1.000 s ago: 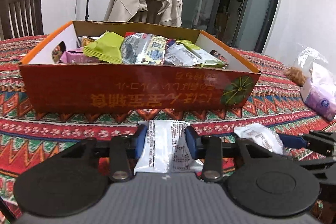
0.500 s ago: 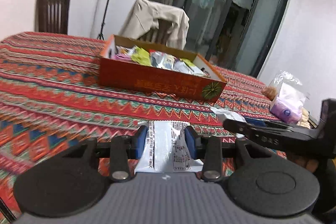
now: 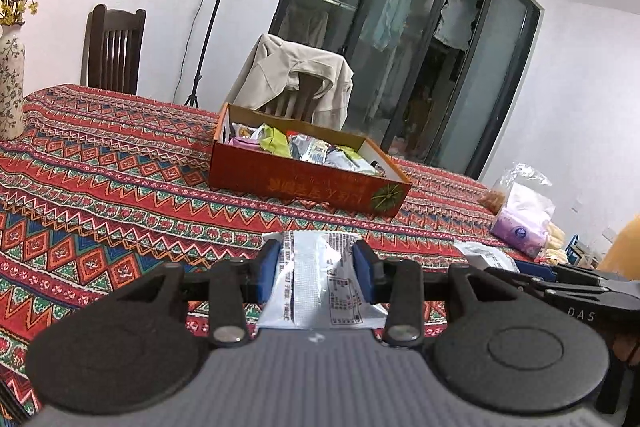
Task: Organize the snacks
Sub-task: 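Carry both white packets over the cardboard box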
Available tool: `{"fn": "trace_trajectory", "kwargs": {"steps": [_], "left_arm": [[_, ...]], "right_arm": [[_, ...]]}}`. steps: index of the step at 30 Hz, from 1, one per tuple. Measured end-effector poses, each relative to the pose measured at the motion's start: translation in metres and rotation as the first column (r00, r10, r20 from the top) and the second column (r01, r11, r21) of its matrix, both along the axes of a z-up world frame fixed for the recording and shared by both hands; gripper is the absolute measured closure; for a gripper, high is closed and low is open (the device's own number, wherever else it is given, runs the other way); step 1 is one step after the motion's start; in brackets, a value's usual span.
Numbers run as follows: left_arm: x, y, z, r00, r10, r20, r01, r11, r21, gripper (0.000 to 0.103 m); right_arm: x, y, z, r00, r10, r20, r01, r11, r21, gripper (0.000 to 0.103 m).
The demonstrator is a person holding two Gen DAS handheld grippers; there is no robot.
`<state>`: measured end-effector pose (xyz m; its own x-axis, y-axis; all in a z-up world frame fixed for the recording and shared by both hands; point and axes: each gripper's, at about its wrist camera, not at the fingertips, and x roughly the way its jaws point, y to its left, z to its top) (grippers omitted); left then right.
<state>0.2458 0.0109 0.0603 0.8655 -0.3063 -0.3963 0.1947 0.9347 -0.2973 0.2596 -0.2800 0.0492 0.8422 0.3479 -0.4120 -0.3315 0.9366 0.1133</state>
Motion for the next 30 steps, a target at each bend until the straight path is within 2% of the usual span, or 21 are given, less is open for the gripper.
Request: {"fn": "trace_trajectory", "kwargs": {"steps": [8, 14, 18, 22, 26, 30], "left_arm": [[0.019, 0.01, 0.006, 1.0, 0.003, 0.014, -0.003, 1.0, 0.004, 0.06], [0.063, 0.019, 0.03, 0.998, -0.036, 0.052, 0.035, 0.999, 0.02, 0.06], [0.113, 0.022, 0.047, 0.996, -0.041, 0.076, 0.038, 0.999, 0.036, 0.06], [0.172, 0.026, 0.053, 0.998, -0.034, 0.045, 0.033, 0.999, 0.021, 0.06], [0.232, 0.024, 0.044, 1.0, -0.005, -0.008, 0.005, 0.999, 0.034, 0.06], [0.285, 0.02, 0.025, 0.997, -0.003, -0.072, 0.007, 0.998, 0.054, 0.06]], "right_arm": [[0.002, -0.002, -0.001, 1.0, -0.011, -0.009, 0.011, 1.0, -0.018, 0.053], [0.029, 0.001, 0.011, 1.0, 0.007, 0.021, -0.006, 0.999, -0.037, 0.053], [0.06, 0.002, 0.031, 0.998, 0.015, 0.066, -0.011, 0.998, -0.059, 0.053], [0.101, -0.001, 0.051, 0.994, 0.02, 0.104, -0.013, 0.998, -0.066, 0.053], [0.155, -0.003, 0.063, 0.995, 0.017, 0.103, -0.009, 0.997, -0.073, 0.053], [0.212, -0.004, 0.059, 0.998, -0.02, 0.061, 0.025, 0.996, -0.083, 0.053]]}}
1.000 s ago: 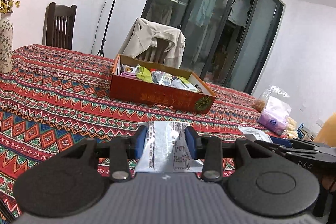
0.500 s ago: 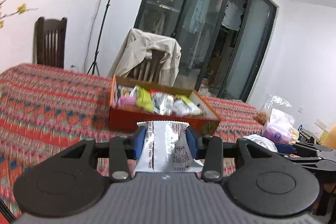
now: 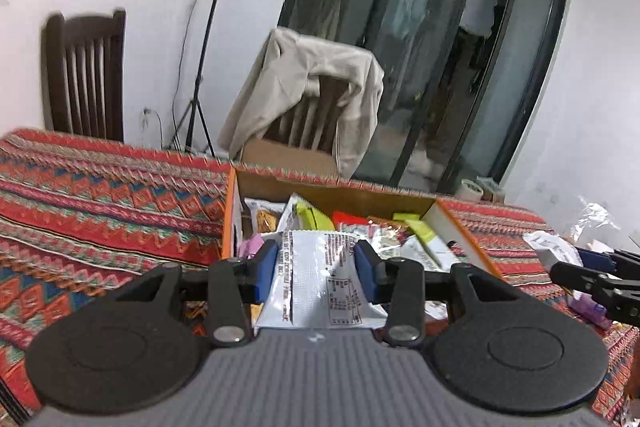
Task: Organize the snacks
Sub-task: 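Carry both white packets over the cardboard box, then lower white packets into the box and open both tools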
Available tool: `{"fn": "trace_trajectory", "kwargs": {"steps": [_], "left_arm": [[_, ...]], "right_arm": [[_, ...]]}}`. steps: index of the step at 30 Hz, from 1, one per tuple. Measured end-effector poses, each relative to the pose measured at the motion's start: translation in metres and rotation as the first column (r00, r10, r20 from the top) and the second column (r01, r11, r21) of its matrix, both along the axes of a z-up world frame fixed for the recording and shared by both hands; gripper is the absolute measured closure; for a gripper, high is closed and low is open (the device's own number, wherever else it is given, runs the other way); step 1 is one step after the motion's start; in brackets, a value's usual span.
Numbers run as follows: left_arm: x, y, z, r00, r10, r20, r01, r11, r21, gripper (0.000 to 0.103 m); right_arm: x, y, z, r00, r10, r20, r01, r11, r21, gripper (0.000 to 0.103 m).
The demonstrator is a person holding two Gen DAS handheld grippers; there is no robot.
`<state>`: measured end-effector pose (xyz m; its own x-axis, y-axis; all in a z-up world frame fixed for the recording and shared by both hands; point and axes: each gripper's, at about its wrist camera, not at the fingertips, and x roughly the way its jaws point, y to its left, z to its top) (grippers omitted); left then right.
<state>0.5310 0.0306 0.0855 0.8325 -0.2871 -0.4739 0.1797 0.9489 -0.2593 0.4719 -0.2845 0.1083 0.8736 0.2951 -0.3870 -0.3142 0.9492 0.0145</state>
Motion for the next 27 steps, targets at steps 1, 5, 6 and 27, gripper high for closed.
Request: {"fn": "trace_trajectory", "kwargs": {"steps": [1, 5, 6, 27], "left_arm": [[0.011, 0.0, -0.006, 1.0, 0.003, -0.015, -0.003, 1.0, 0.005, 0.06], [0.045, -0.009, -0.029, 0.998, 0.004, -0.06, -0.001, 0.999, 0.048, 0.06], [0.051, -0.011, -0.035, 0.997, 0.007, -0.07, -0.003, 0.998, 0.06, 0.06], [0.054, -0.025, -0.059, 0.999, -0.011, -0.046, 0.018, 0.989, 0.15, 0.038]], "right_arm": [[0.014, 0.0, -0.003, 1.0, -0.01, -0.018, 0.01, 1.0, -0.007, 0.053], [0.063, 0.004, -0.028, 0.995, -0.057, -0.088, 0.052, 0.997, -0.051, 0.053], [0.074, 0.006, -0.035, 0.992, -0.064, -0.106, 0.057, 0.996, -0.065, 0.053], [0.113, 0.016, -0.077, 0.983, -0.092, -0.16, 0.074, 0.99, -0.116, 0.042]]}}
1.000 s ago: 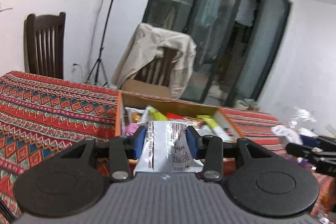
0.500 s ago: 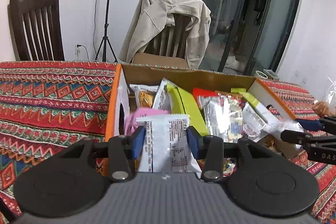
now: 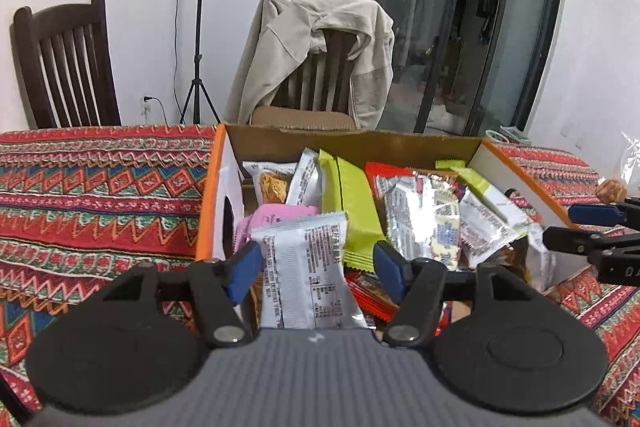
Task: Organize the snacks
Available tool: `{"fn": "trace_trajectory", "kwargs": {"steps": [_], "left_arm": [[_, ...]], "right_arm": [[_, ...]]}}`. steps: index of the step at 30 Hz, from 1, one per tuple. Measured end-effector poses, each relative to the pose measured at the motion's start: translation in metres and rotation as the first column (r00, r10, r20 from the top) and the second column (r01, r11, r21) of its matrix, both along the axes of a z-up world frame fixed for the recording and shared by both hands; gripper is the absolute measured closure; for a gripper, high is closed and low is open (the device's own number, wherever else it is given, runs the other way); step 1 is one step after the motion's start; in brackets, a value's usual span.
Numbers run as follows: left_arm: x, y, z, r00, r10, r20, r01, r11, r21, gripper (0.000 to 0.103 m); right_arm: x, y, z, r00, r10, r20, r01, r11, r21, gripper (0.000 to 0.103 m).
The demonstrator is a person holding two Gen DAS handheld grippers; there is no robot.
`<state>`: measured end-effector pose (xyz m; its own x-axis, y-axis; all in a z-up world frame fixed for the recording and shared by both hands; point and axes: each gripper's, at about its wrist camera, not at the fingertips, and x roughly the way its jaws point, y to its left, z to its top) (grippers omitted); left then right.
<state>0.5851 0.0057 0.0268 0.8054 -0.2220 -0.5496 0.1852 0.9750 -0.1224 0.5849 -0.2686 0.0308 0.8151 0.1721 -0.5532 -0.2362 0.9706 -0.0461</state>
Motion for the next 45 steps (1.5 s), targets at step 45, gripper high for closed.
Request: {"fn": "trace_trajectory", "kwargs": {"steps": [45], "left_arm": [[-0.484, 0.009, 0.031, 0.957, 0.054, 0.284, -0.041, 0.998, -0.05, 0.006]], "right_arm": [[-0.464, -0.007, 0.041, 0.956, 0.048, 0.29, -0.093, 0.985, 0.144, 0.02]]}}
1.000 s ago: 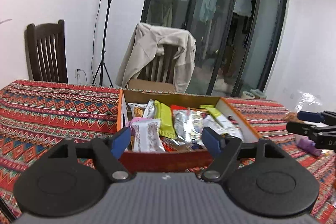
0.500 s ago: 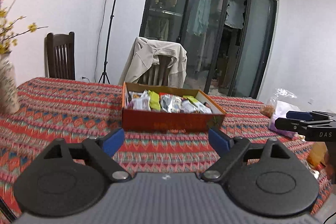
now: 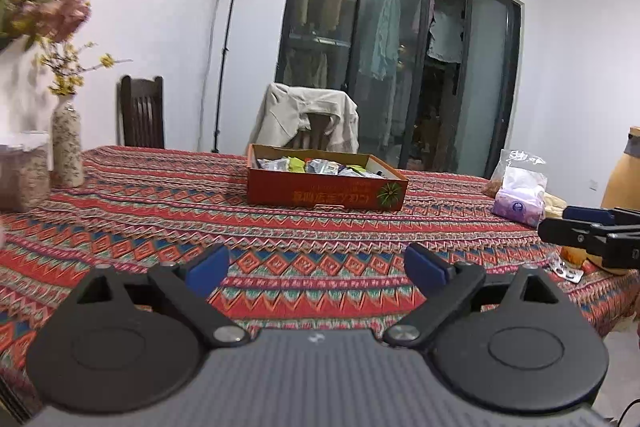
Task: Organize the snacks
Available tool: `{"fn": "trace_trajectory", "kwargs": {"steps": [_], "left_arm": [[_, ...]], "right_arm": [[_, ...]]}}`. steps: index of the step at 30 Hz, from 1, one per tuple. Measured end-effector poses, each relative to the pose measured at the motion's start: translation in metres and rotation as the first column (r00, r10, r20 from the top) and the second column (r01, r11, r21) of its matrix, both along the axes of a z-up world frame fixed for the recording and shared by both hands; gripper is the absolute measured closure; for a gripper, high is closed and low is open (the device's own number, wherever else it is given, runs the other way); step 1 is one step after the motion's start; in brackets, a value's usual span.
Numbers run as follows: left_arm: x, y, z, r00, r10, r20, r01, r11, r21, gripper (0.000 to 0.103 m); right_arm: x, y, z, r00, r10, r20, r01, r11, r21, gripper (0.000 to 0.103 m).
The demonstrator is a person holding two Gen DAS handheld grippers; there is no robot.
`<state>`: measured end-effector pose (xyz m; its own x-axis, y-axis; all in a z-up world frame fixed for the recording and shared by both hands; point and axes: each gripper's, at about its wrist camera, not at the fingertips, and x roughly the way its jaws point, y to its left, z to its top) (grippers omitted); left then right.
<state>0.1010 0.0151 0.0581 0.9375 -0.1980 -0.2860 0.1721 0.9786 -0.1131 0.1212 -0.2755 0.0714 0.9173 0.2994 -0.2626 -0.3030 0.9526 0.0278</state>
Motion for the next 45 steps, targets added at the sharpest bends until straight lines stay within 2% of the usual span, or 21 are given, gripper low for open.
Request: {"fn": "trace_trajectory", "kwargs": {"steps": [2, 11, 13, 17, 21, 26, 34, 45], "left_arm": [[-0.02, -0.002, -0.004, 1.0, 0.016, 0.022, -0.017, 1.0, 0.014, 0.005], [-0.095, 0.001, -0.03, 0.994, 0.051, 0.091, -0.051, 0.999, 0.0, 0.0], [-0.096, -0.001, -0.036, 0.994, 0.072, 0.088, -0.075, 0.997, 0.035, 0.0], [-0.107, 0.002, -0.049, 0.993, 0.093, 0.072, -0.096, 0.994, 0.054, 0.0], [-0.116, 0.001, -0.057, 0.989, 0.116, 0.086, -0.122, 0.99, 0.068, 0.0], [-0.117, -0.003, -0.057, 0.99, 0.107, 0.093, -0.113, 0.991, 0.068, 0.0], [-0.113, -0.004, -0.064, 0.993, 0.101, 0.068, -0.106, 0.992, 0.074, 0.0], [-0.114, -0.005, -0.064, 0.992, 0.102, 0.077, -0.108, 0.991, 0.081, 0.0]], "right_arm": [[-0.021, 0.004, -0.005, 1.0, -0.001, 0.017, 0.001, 1.0, -0.001, 0.015], [-0.103, 0.028, -0.039, 0.998, 0.001, 0.06, -0.003, 1.0, 0.021, 0.012], [-0.114, 0.033, -0.044, 0.997, 0.013, 0.072, -0.016, 0.999, 0.03, 0.007], [-0.123, 0.04, -0.055, 0.995, -0.036, 0.097, 0.031, 0.998, 0.05, 0.007], [-0.135, 0.04, -0.072, 0.995, -0.058, 0.085, 0.048, 0.992, 0.115, 0.006], [-0.148, 0.051, -0.091, 0.996, -0.058, 0.068, 0.054, 0.997, 0.057, 0.006], [-0.146, 0.056, -0.09, 0.996, -0.053, 0.069, 0.049, 0.998, 0.05, 0.005], [-0.142, 0.058, -0.089, 0.997, -0.045, 0.063, 0.041, 0.998, 0.053, 0.003]]}}
